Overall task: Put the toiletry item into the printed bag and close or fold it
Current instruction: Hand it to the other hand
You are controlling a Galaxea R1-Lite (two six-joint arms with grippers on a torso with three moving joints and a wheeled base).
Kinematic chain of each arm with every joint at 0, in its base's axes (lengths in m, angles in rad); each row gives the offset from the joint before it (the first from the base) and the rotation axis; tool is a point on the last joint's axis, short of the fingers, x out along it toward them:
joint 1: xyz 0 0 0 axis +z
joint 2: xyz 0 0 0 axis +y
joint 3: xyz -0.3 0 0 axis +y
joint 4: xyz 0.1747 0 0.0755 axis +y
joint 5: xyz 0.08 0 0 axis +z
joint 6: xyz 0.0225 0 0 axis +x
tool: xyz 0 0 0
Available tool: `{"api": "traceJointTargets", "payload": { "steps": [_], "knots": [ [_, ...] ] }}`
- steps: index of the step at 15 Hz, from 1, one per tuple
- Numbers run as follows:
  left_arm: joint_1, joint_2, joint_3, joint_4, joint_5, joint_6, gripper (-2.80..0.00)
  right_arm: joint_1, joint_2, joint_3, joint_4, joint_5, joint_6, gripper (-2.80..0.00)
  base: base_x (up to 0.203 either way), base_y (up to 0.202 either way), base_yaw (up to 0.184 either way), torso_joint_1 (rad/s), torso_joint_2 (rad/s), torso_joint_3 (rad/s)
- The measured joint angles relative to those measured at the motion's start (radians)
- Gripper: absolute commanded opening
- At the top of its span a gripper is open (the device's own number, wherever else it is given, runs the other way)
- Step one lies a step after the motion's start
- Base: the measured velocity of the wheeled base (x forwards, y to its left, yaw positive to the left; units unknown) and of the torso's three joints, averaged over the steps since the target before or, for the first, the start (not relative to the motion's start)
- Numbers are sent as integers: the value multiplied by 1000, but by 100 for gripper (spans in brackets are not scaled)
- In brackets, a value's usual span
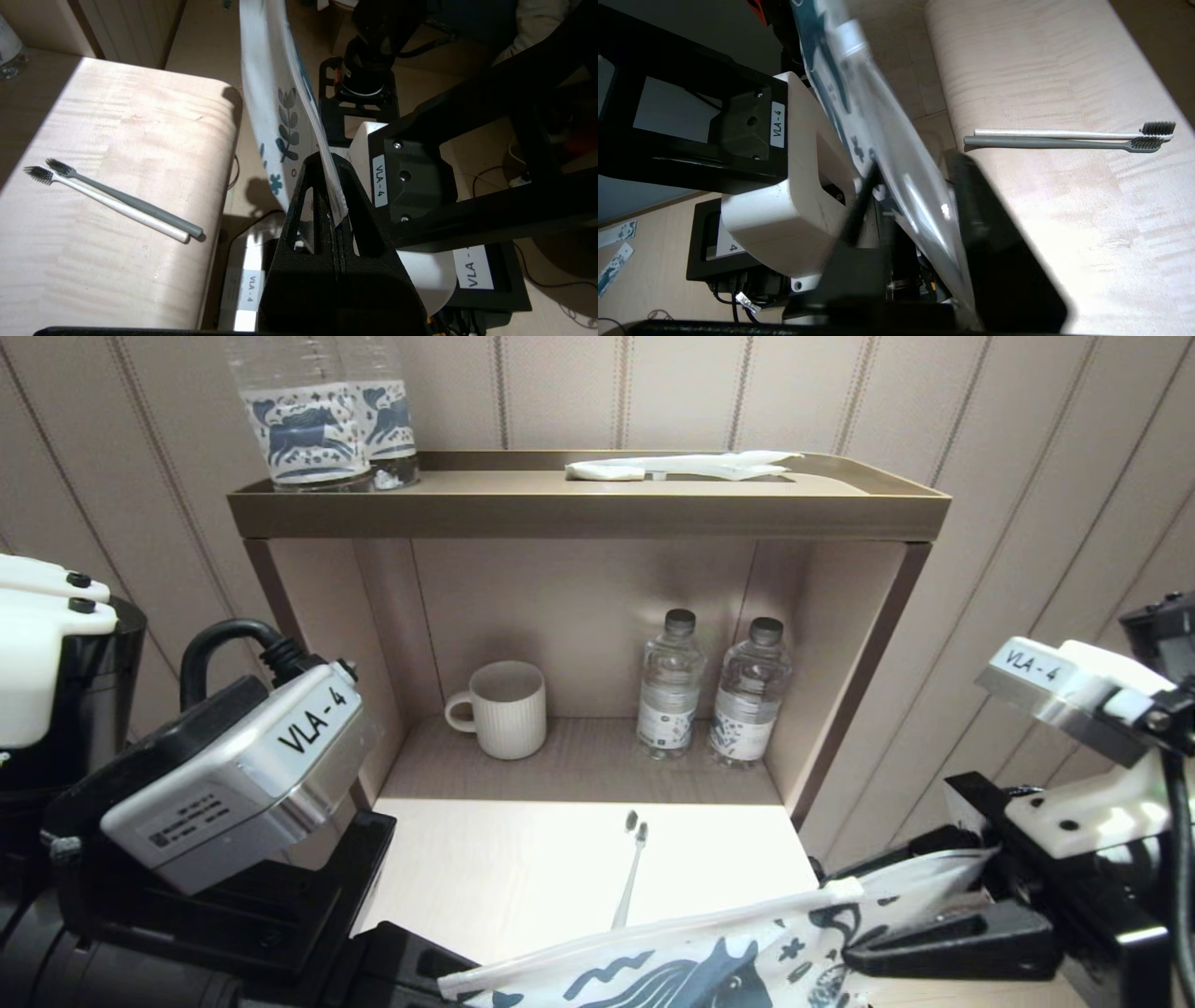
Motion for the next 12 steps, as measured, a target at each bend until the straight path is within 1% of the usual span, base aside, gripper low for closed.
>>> {"api": "traceJointTargets", "payload": {
  "steps": [5, 6, 12],
  "knots": [
    [-4, 8, -6, -3, -1, -1, -280, 0, -11, 6, 2, 1, 0, -280, 0, 0, 0, 0, 0, 0],
    [-4, 8, -6, -4, -1, -1, 0, 1, -14, 6, 2, 1, 0, -280, 0, 0, 0, 0, 0, 0],
    [-3, 3, -21, -25, 1, -3, 0, 1, -28, 10, 2, 0, 0, -280, 0, 0, 0, 0, 0, 0]
  ]
}}
